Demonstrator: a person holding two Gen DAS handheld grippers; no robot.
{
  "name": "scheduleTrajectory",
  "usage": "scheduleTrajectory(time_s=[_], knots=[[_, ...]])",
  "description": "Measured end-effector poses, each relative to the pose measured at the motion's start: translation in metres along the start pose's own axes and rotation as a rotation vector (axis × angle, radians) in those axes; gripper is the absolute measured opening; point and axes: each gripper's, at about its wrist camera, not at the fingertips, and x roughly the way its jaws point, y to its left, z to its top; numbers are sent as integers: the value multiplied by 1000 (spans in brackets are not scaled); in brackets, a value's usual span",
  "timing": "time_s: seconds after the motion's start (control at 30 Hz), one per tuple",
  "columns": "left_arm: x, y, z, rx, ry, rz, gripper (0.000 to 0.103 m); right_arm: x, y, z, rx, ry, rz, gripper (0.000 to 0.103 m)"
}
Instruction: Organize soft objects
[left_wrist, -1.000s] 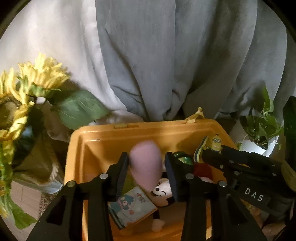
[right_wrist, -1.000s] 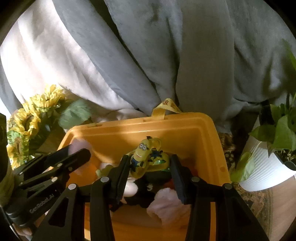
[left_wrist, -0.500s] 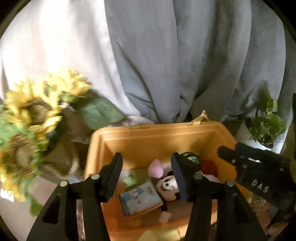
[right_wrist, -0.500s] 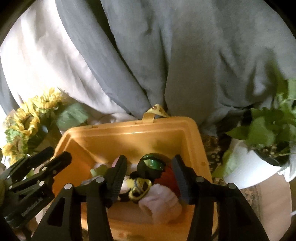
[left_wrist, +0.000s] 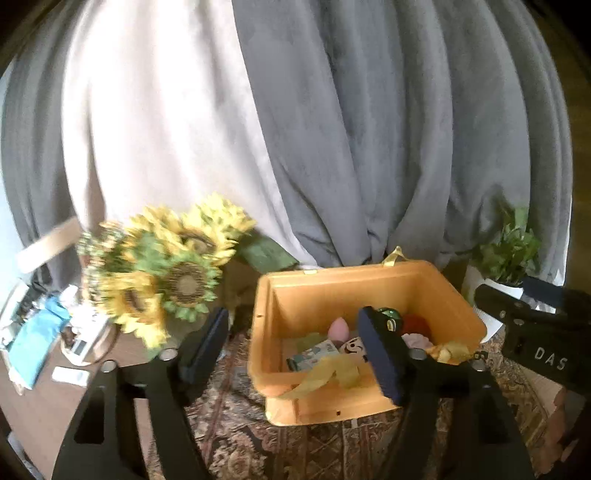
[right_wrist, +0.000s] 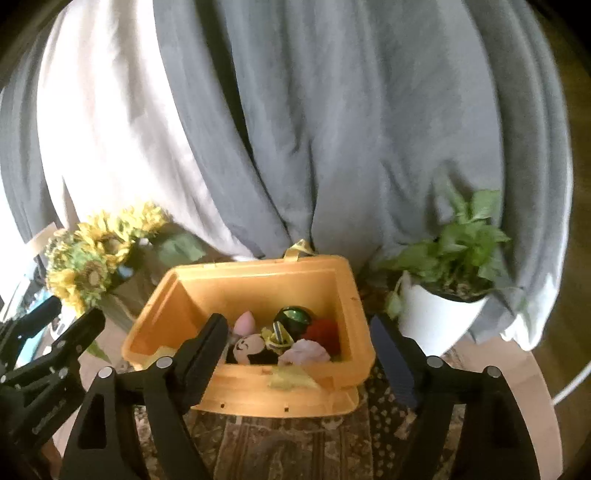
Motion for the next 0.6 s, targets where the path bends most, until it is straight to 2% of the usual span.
scheduleTrajectory(time_s=[0.2, 0.27, 0.37, 0.6], knots=[[-57, 10, -20, -5, -85, 40, 89, -54, 11, -22, 8, -60, -31, 88], [-75, 14, -28, -8, -119, 50, 98, -70, 13, -30, 15, -84, -46, 90], [-97, 19, -39, 4, -166, 63, 102, -94, 19, -45, 23, -126, -71, 93], [-132, 25, -59, 24, -187, 46, 103, -134, 27, -71, 8, -184, -138, 96]])
